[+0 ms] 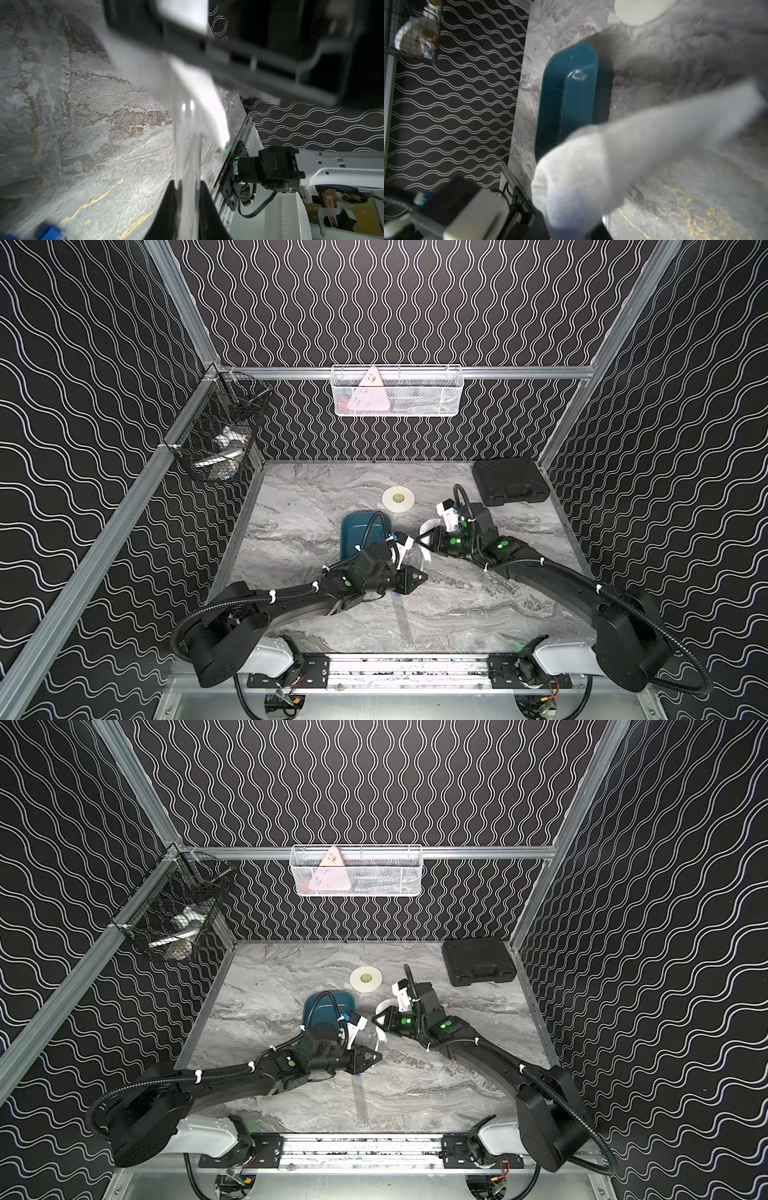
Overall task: Wipe the exteriors of test tubes
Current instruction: Wipe the dirt from the test tube.
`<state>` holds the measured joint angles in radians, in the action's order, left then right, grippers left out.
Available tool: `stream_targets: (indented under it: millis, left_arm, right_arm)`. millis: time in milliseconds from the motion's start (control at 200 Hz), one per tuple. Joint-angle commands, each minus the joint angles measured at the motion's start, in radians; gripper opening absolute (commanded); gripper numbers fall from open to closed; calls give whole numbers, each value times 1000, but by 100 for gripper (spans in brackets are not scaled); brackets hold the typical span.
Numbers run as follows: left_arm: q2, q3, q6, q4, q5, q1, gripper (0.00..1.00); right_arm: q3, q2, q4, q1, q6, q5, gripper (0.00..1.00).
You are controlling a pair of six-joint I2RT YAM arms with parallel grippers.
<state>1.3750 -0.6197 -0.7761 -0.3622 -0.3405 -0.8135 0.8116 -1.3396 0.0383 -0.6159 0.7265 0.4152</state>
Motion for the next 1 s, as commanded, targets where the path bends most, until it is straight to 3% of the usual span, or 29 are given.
stream_targets:
  millis: [0,205,460,610,991]
  left_arm:
    - [7,-2,-1,-66,-6,3,14]
    - [18,-2,-5,-75,-15,5,14]
    - [-2,7,-1,-63,-15,5,14]
    - [-10,6,1,-57,-8,5,14]
    - [1,5,2,-60,-14,15,14]
  right_arm:
    - [-46,28,-69,-51,73,-30,21]
    - [-57,19,-87,-78,81,-73,20]
    - [92,-57,-24,55,-9,10,21]
    - [123,-71,3,68,-31,35,20]
    - [-68,11,-118,-113,95,-58,20]
